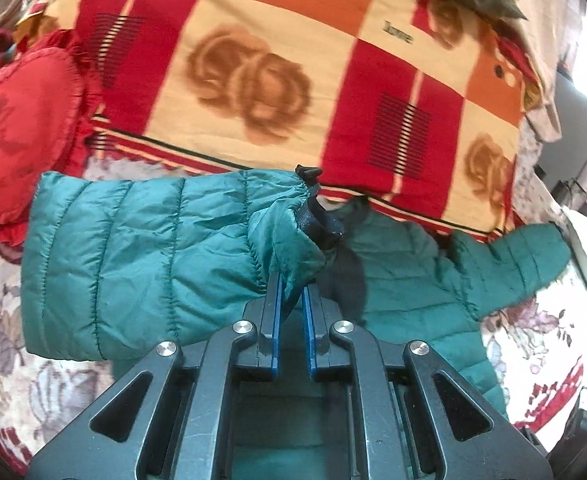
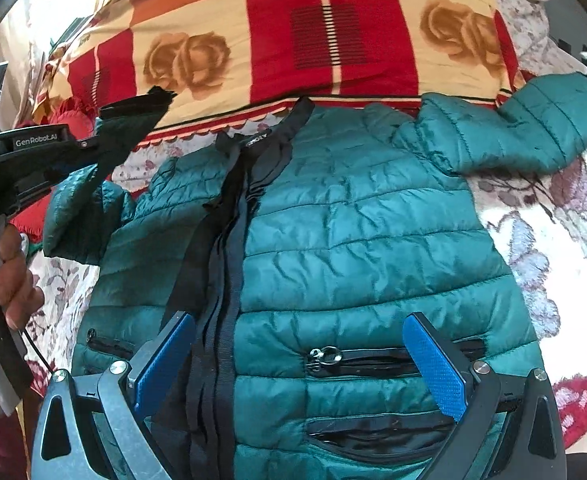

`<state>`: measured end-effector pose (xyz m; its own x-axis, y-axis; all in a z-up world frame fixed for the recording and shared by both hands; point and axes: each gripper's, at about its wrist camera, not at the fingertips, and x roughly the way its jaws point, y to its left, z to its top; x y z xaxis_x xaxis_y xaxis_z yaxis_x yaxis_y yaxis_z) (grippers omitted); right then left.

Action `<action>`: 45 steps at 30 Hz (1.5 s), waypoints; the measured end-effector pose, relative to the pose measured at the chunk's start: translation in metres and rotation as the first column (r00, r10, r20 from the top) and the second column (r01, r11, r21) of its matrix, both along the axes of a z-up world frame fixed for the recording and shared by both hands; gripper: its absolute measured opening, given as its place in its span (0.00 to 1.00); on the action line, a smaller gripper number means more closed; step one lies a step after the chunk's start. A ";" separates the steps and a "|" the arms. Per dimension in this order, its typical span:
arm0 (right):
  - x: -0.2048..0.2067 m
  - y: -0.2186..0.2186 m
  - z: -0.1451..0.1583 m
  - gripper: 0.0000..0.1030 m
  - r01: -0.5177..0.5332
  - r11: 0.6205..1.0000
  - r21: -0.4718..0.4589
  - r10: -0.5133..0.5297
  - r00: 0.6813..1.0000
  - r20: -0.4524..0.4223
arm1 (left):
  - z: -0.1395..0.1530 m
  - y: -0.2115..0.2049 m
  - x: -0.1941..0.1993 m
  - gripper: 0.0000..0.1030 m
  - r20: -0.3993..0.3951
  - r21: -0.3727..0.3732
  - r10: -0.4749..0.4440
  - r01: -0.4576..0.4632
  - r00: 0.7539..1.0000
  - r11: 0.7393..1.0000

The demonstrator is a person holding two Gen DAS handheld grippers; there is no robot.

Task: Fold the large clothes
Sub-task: 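Lift the held sleeve and fold it across the jacket body with the left gripper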

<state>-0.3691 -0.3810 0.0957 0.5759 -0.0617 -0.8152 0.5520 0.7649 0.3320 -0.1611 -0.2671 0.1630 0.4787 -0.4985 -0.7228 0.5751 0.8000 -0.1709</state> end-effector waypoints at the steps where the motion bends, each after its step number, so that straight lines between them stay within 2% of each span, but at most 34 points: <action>1: -0.002 -0.002 -0.001 1.00 0.005 1.000 0.002 -0.005 1.000 0.001 | -0.001 -0.006 -0.003 0.08 -0.001 0.001 -0.011 0.011 1.000 1.000; 11: -0.012 -0.015 -0.011 1.00 0.037 0.999 0.031 -0.037 0.999 0.000 | -0.016 -0.054 -0.024 0.08 -0.046 0.009 -0.095 0.096 0.994 0.995; 22: -0.016 -0.024 -0.015 1.00 0.058 0.997 0.054 -0.058 0.998 -0.001 | -0.048 -0.081 -0.026 0.08 -0.098 0.036 -0.120 0.124 0.988 0.992; 29: -0.014 -0.024 -0.019 1.00 0.054 0.997 0.051 -0.053 0.998 -0.013 | -0.056 -0.083 -0.023 0.08 -0.133 0.009 -0.146 0.149 0.980 0.989; 34: -0.008 -0.024 -0.021 1.00 0.055 0.998 0.035 -0.054 0.998 -0.030 | -0.057 -0.076 -0.016 0.09 -0.193 -0.040 -0.161 0.156 0.968 0.987; 45: 0.010 -0.038 -0.016 1.00 0.082 0.996 -0.024 -0.083 0.995 -0.062 | -0.059 -0.069 -0.015 0.09 -0.228 -0.046 -0.165 0.159 0.960 0.986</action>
